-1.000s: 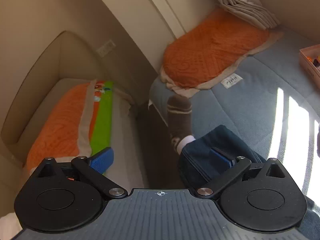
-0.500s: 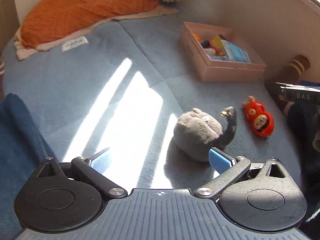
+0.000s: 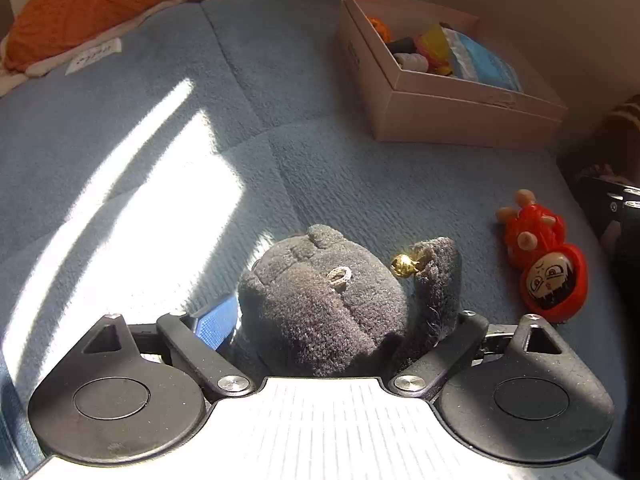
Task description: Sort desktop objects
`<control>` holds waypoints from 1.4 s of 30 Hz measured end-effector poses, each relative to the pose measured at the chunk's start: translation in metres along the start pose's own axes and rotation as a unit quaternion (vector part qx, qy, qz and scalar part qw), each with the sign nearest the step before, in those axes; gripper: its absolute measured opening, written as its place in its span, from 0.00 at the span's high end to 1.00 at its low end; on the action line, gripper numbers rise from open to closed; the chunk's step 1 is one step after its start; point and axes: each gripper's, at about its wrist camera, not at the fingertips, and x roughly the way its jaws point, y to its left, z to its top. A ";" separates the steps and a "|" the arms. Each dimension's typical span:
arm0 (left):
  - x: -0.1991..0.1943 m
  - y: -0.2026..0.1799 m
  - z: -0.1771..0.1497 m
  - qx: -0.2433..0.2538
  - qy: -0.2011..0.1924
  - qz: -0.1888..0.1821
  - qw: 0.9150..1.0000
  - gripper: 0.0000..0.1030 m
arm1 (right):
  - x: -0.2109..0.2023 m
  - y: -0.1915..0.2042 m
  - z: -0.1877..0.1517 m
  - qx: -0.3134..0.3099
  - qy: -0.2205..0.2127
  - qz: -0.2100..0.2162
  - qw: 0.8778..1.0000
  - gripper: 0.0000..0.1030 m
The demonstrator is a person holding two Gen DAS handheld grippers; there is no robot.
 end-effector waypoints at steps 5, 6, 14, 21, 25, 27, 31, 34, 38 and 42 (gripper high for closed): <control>-0.013 0.000 0.001 0.092 -0.029 -0.017 0.995 0.23 | 0.004 0.002 -0.002 -0.006 0.011 0.001 1.000 0.01; -0.017 -0.001 0.001 0.126 -0.042 -0.011 0.991 0.23 | 0.004 0.003 -0.003 -0.008 0.015 0.006 1.000 0.01; -0.009 0.024 0.001 0.213 -0.068 0.028 0.974 0.17 | 0.005 0.043 -0.021 -0.086 0.018 0.024 0.996 0.02; -0.008 0.036 0.006 0.169 -0.069 0.013 0.983 0.08 | 0.017 0.069 -0.038 -0.152 0.025 -0.008 0.988 0.17; -0.006 0.035 0.003 0.165 -0.066 0.009 0.984 0.07 | 0.024 0.073 -0.040 -0.167 0.048 -0.003 0.985 0.52; -0.006 0.035 0.003 0.163 -0.064 0.007 0.984 0.07 | 0.024 0.073 -0.038 -0.159 0.053 0.000 0.986 0.53; -0.007 0.037 0.003 0.156 -0.065 0.005 0.986 0.07 | 0.015 0.060 -0.021 -0.086 0.069 0.085 0.990 0.53; -0.008 0.040 0.004 0.143 -0.065 0.004 0.988 0.06 | 0.019 0.046 -0.009 -0.015 0.102 0.158 0.982 0.53; -0.011 0.044 0.003 0.127 -0.062 -0.002 0.990 0.05 | 0.030 0.039 -0.009 -0.016 0.118 0.141 0.983 0.39; -0.011 0.044 0.001 0.126 -0.060 -0.001 0.990 0.04 | 0.026 0.028 -0.006 -0.032 0.099 0.100 0.990 0.32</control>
